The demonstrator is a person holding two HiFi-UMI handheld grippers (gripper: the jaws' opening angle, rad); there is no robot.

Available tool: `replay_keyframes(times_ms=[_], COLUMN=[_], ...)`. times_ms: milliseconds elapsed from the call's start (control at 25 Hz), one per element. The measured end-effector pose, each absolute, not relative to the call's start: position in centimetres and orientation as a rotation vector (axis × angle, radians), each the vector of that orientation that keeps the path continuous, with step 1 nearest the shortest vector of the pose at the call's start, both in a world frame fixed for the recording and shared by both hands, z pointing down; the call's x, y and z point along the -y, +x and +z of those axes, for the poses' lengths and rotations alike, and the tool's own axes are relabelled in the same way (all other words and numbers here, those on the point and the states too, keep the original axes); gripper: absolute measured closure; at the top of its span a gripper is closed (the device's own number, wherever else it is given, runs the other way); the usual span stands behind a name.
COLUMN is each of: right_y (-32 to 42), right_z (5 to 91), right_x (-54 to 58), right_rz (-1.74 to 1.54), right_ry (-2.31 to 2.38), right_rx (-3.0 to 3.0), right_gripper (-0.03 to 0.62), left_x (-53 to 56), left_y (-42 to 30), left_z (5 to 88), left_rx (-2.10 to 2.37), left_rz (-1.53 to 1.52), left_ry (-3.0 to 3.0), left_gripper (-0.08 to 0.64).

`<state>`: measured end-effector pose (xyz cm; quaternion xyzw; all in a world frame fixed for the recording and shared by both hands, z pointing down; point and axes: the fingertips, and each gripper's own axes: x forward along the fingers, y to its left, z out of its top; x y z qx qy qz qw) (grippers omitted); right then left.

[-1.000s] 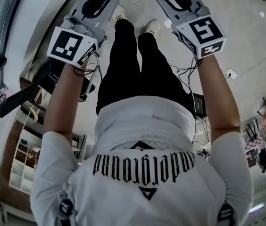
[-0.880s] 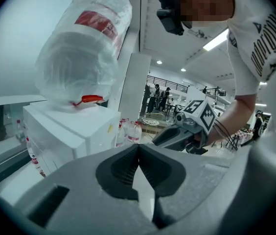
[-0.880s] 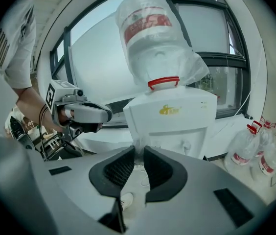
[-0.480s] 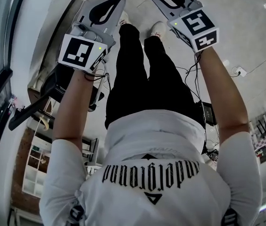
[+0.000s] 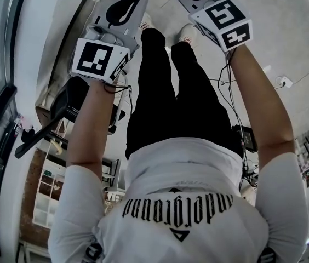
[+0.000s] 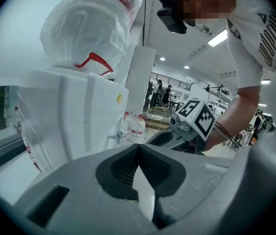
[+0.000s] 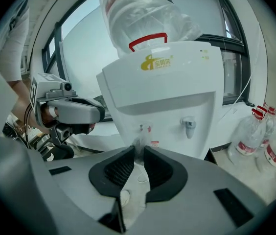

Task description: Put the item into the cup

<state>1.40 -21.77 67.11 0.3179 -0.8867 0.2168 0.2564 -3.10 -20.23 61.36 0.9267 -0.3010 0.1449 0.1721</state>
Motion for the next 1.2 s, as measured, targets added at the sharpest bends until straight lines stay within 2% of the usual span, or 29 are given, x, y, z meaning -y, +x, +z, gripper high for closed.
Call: replay_keyframes(times_ms=[680, 1200], right_y=[-0.1, -1.4], right_z=[74.9, 75.4], right_x=[25.5, 26.5], right_rz=[0.654, 0.642], right_ry=[0.870, 0.859], right_rx=[2.343, 2.336], right_gripper=[0.527, 0.526], left_x=[22.3, 22.9], left_y=[-3.2, -3.7], left_z=[66.4, 67.5], left_rx=[0.881, 0.857], left_rz=[0.438, 0.442], left_ry=[2.613, 2.610], left_gripper=[0.545, 0.545])
